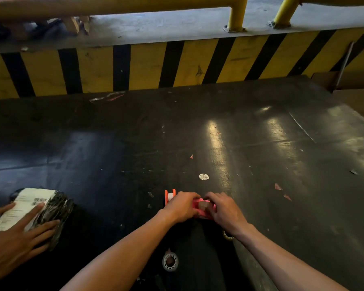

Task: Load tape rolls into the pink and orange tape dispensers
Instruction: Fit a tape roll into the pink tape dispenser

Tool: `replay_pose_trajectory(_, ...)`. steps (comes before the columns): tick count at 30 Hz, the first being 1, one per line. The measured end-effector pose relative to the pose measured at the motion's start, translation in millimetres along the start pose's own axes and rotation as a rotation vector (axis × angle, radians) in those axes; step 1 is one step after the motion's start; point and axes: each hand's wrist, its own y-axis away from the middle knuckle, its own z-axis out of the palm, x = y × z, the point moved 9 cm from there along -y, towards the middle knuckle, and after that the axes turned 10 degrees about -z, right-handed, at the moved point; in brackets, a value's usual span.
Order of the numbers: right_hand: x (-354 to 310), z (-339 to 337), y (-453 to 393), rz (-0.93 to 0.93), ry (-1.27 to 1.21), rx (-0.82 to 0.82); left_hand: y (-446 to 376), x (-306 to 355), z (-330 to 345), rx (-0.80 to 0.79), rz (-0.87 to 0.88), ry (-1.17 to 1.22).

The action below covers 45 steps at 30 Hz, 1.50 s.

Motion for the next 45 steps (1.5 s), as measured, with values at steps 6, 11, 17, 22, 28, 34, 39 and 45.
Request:
replay_pose_trajectory(6, -3, 1, 2, -0.075, 0.085, -0.004, -3, -5, 3, -0.004, -0.027, 0.007)
replay_pose_trajectory(11, -1, 3, -4, -0.08, 0.058, -0.095, -4, -5, 4, 0.0, -0.03, -0.004)
replay_pose_trajectory(17, 1, 3, -6, -0.058, 0.012, -0.109, -5, -7, 6, -0.001, -0.043, -0.005)
replay_pose_trajectory(22, 2, 2, -4, -0.036, -0.005, -0.075, -5, -8, 6, 0.015, -0.046, -0.005)
replay_pose_trajectory(28, 1, 2, -2, -0.082, 0.013, -0.068, -6, -10, 6, 0.015, -0.051, -0.015)
replay_pose_trajectory(34, 0, 3, 2, -0.122, 0.039, -0.029, -7, -10, 7, 0.018, -0.045, -0.006)
replay_pose_trajectory(39, 0, 0, -1, -0.084, -0.058, 0.02, -7, -11, 7, 0.017, -0.049, 0.008)
replay_pose_trajectory(45, 0, 1, -5, -0.069, -0.078, -0.004, -6, -11, 7, 0.017, -0.058, 0.018)
